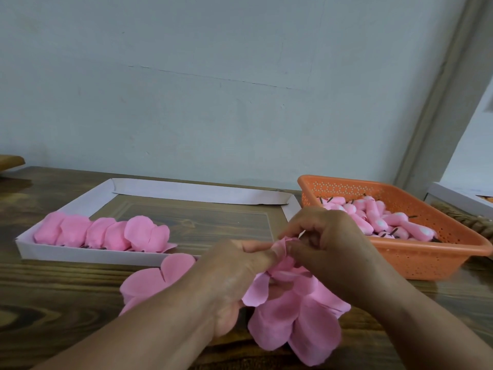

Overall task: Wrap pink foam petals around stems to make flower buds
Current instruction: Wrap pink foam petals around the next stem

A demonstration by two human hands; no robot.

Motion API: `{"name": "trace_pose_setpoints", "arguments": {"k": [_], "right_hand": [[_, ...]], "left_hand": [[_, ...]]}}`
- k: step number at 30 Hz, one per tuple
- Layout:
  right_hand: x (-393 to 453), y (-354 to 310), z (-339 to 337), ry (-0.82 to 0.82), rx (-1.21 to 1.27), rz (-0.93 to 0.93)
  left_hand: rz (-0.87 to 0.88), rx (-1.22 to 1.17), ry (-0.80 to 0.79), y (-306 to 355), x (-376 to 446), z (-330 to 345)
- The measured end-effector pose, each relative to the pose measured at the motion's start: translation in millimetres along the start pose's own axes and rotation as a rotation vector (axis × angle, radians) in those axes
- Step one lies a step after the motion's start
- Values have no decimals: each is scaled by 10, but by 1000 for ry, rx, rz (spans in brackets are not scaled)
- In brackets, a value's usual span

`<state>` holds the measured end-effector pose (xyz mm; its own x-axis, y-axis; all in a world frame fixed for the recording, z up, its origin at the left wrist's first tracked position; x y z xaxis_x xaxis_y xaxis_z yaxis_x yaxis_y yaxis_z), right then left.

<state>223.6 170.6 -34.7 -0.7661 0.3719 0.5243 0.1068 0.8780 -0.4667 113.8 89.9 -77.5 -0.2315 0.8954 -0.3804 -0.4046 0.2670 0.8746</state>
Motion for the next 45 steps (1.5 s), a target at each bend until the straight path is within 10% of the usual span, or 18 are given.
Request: {"name": "trace_pose_setpoints", "arguments": {"k": [10,19,40,45], "right_hand": [[-33,78,-199,-236,479,103],[-13,78,-191,-156,227,-89],[23,151,-160,150,196,106],[17,156,-127,149,162,88]], "left_hand": [[-63,7,-49,58,4,-27],[-112,-17,-101,54,-18,-12],[-93,-156,-219,125,-18,-2],[16,-25,-37,62,25,-6]]}}
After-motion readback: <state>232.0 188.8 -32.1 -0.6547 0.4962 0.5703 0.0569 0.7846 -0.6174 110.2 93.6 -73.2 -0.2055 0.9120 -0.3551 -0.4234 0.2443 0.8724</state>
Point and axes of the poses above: each hand's wrist, its own x-axis towards the middle knuckle, its own z-axis out of the palm, y = z × x, the point moved 2 cm from there along x, towards the middle knuckle, and after that the axes turned 12 degrees about -z, right-handed, at the moved point
